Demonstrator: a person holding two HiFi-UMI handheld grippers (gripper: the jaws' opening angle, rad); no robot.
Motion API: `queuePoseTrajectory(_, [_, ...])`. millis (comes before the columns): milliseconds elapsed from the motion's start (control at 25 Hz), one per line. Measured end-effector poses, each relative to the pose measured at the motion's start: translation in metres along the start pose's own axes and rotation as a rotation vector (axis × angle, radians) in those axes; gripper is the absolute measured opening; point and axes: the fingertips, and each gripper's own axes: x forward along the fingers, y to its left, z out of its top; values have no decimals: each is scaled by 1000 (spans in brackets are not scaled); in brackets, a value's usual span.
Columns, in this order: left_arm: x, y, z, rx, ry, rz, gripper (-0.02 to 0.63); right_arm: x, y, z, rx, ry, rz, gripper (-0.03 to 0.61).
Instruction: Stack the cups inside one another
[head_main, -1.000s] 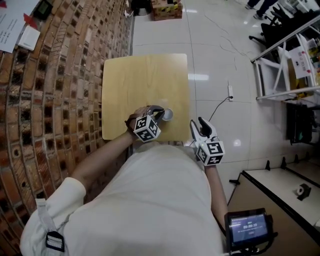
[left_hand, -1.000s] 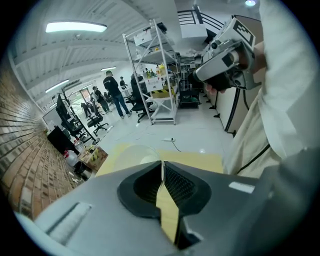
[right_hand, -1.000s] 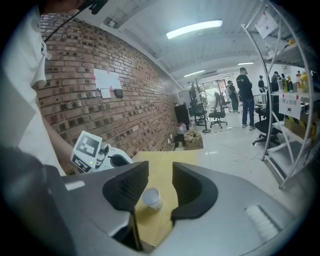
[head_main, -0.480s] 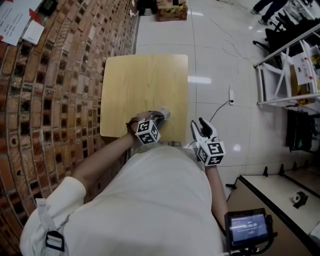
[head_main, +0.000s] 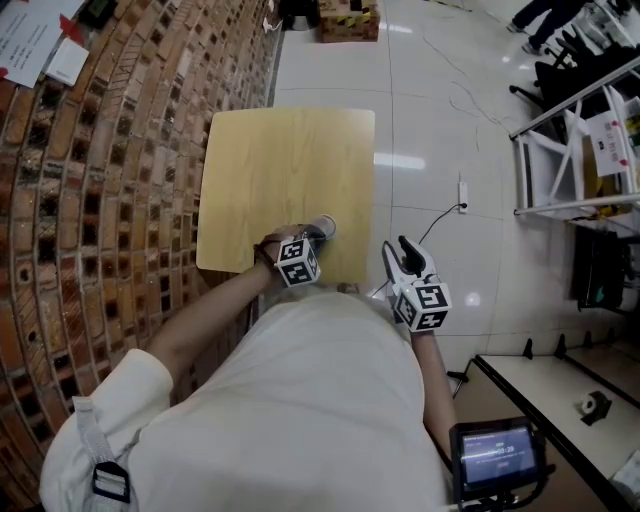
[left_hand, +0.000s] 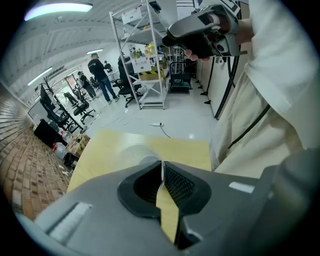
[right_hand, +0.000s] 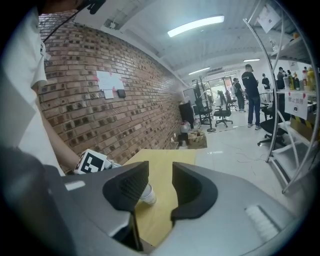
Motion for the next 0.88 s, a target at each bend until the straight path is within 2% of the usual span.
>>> queuePoseTrajectory(440, [27,-2,-10,36,86,-26,34,1,-14,0,13,3,1,141])
queuePoseTrajectory(880, [33,3,-18,14,112,-27,35,11,-14,-4,28,13,24,141])
